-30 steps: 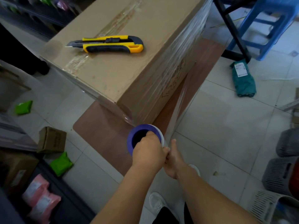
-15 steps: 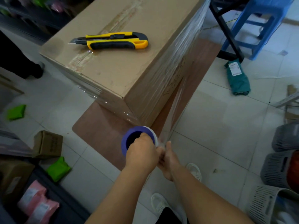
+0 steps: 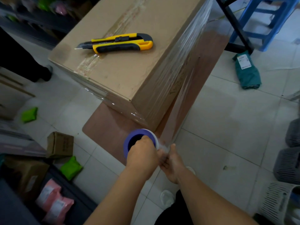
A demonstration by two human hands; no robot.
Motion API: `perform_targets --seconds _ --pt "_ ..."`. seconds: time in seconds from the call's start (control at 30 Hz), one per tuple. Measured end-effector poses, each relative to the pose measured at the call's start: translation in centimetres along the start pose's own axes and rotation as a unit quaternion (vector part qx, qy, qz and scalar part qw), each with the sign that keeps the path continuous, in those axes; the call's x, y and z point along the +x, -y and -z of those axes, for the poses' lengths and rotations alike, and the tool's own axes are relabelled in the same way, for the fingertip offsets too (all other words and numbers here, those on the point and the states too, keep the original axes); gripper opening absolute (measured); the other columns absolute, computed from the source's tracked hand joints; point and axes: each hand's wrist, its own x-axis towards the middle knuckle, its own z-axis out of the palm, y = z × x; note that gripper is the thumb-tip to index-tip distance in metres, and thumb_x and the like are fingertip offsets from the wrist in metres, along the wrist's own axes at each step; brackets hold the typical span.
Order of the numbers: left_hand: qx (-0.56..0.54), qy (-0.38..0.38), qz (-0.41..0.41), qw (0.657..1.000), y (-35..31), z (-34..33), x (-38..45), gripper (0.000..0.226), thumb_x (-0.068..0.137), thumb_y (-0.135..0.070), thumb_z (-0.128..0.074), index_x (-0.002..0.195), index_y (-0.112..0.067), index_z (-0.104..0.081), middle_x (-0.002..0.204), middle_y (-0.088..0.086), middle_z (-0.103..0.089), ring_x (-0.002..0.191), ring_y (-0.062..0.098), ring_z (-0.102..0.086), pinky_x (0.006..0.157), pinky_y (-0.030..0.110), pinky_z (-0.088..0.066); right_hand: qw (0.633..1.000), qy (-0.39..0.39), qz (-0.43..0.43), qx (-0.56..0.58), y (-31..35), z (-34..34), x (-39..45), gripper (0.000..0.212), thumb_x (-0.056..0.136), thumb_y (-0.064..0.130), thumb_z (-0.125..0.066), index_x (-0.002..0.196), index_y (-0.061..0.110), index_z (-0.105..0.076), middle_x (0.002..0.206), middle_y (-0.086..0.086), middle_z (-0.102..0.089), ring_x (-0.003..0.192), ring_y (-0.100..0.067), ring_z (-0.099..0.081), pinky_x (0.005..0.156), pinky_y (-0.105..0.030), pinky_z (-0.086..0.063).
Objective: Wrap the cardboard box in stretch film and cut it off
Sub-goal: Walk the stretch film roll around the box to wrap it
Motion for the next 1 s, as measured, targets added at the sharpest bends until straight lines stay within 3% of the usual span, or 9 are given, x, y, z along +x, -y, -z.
perform_targets --seconds 0.13,0.2,0.3,0.5,0.63,0.8,0.9,0.93,1.0 --pt "0.009 0.008 -0.003 1.0 0.1 0.4 -0.1 0.04 0.086 -0.043 -0.061 0.098 -0.008 -0.046 0.076 0.001 -0.054 0.066 0.018 -0.055 0.058 0.026 -0.044 1.0 -0.001 -0.006 0.021 -0.4 -0.5 -0.3 0.082 0.096 0.064 -0.025 0.126 -0.004 -0.059 0.077 -0.008 -0.062 0.073 -0.017 -0.059 0.072 -0.026 -0.049" --pt "0.014 0.012 -0.014 1.0 0.1 0.5 -0.2 0.041 0.086 -0.043 -0.06 0.1 -0.008 -0.047 0.078 0.001 -0.054 0.069 0.019 -0.056 0.06 0.026 -0.044 1.0 -0.014 -0.003 0.021 -0.5 -0.7 -0.4 0.074 0.097 0.062 -0.026 0.106 0.001 -0.068 0.066 -0.005 -0.064 0.069 -0.017 -0.058 0.068 -0.026 -0.048" --pt "0.025 0.025 -0.027 0.999 0.3 0.6 -0.3 0.042 0.088 -0.045 -0.058 0.103 -0.008 -0.046 0.086 0.004 -0.061 0.079 0.021 -0.063 0.063 0.026 -0.046 0.999 -0.026 -0.002 0.041 -0.5 -1.1 -0.8 0.063 0.097 0.063 -0.023 0.081 0.013 -0.06 0.053 0.001 -0.061 0.066 -0.014 -0.056 0.068 -0.026 -0.048" --pt "0.077 0.032 -0.105 0.991 1.8 0.8 -0.5 0.049 0.089 -0.049 -0.056 0.112 -0.007 -0.045 0.108 0.007 -0.062 0.098 0.024 -0.063 0.078 0.03 -0.049 0.994 -0.046 0.022 0.098 -1.6 -2.1 -1.6 0.07 0.098 0.06 -0.024 0.115 0.005 -0.063 0.094 -0.011 -0.072 0.089 -0.02 -0.066 0.067 -0.029 -0.05" --pt "0.09 0.044 -0.13 0.986 3.3 1.4 -0.3 0.048 0.088 -0.048 -0.057 0.11 -0.007 -0.046 0.106 0.007 -0.062 0.095 0.024 -0.063 0.076 0.03 -0.05 0.99 -0.055 0.023 0.129 -2.8 -4.0 -2.1 0.072 0.098 0.061 -0.025 0.13 0.005 -0.056 0.099 -0.007 -0.068 0.091 -0.018 -0.063 0.068 -0.028 -0.049" --pt "0.105 0.031 -0.134 0.985 4.4 1.8 0.5 0.041 0.09 -0.042 -0.057 0.108 -0.006 -0.047 0.102 0.007 -0.064 0.09 0.023 -0.064 0.068 0.026 -0.046 0.988 -0.064 0.017 0.142 -3.8 -5.4 -1.8 0.066 0.097 0.061 -0.027 0.126 0.009 -0.058 0.09 -0.004 -0.062 0.082 -0.015 -0.059 0.068 -0.026 -0.046" --pt "0.111 0.021 -0.129 0.985 4.6 1.8 0.6 0.042 0.09 -0.043 -0.057 0.107 -0.006 -0.047 0.101 0.007 -0.064 0.089 0.022 -0.064 0.067 0.026 -0.045 0.989 -0.06 0.012 0.131 -3.9 -5.8 -1.1 0.061 0.094 0.066 -0.023 0.1 0.017 -0.059 0.077 -0.002 -0.057 0.072 -0.013 -0.055 0.062 -0.024 -0.043" --pt "0.116 0.016 -0.128 0.985 4.7 1.9 0.7 0.042 0.09 -0.043 -0.057 0.107 -0.006 -0.047 0.1 0.006 -0.064 0.088 0.022 -0.064 0.066 0.026 -0.045 0.99 -0.053 0.009 0.132 -3.9 -5.9 -0.8 0.061 0.094 0.066 -0.022 0.1 0.017 -0.059 0.079 -0.003 -0.058 0.072 -0.013 -0.054 0.062 -0.024 -0.043" --pt "0.126 0.012 -0.124 0.984 4.9 2.0 0.9 0.043 0.09 -0.044 -0.058 0.106 -0.006 -0.048 0.097 0.006 -0.064 0.086 0.021 -0.063 0.063 0.024 -0.043 0.99 -0.042 0.011 0.134 -4.0 -6.1 -0.7 0.067 0.097 0.063 -0.023 0.122 0.012 -0.058 0.102 -0.01 -0.066 0.076 -0.013 -0.057 0.061 -0.024 -0.043"
